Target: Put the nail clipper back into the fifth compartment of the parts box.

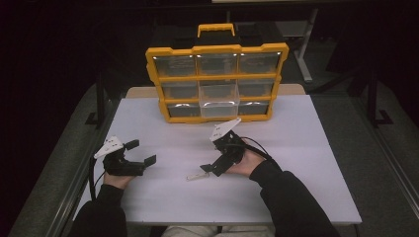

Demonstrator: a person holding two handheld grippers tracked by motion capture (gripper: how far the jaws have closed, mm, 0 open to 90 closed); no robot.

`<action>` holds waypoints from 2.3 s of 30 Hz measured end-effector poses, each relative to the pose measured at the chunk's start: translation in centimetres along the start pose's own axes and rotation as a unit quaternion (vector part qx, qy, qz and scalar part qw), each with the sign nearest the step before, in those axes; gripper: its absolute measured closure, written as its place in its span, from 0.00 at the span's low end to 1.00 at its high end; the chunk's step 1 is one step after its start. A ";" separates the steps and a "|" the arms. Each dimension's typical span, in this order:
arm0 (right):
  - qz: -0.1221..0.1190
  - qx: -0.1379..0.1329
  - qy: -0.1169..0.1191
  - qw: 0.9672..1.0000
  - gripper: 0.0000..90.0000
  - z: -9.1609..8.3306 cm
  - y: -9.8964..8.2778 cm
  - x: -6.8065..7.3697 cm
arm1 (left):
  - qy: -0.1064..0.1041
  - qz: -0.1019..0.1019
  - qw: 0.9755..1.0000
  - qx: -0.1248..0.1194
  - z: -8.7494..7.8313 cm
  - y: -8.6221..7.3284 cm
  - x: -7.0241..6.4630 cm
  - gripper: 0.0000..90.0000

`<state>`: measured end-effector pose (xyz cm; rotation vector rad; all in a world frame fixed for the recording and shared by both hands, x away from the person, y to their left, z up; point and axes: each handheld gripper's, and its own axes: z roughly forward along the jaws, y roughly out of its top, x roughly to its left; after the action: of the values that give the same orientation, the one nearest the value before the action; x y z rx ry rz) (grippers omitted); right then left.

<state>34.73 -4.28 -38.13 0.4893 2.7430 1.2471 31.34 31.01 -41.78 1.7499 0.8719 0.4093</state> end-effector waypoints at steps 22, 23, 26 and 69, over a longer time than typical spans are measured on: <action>-0.021 0.051 0.023 0.998 0.00 3.5 -0.1 0.9 | -0.004 0.004 1.000 0.001 0.1 0.0 -0.1 0.00; -0.021 0.053 0.024 0.998 0.00 3.7 -0.2 0.9 | -0.004 0.004 1.000 0.000 0.1 0.0 -0.1 0.00; -0.019 0.061 0.028 0.998 0.00 4.1 -0.3 1.0 | -0.003 0.004 1.000 -0.002 0.1 0.0 -0.1 0.00; -0.065 0.114 0.051 0.990 0.85 6.6 -1.2 1.6 | -0.005 0.006 1.000 0.000 0.0 0.1 0.0 0.00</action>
<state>34.30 0.25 -43.33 0.2645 2.9660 0.9619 31.38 30.95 -41.70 1.7556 0.8555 0.4088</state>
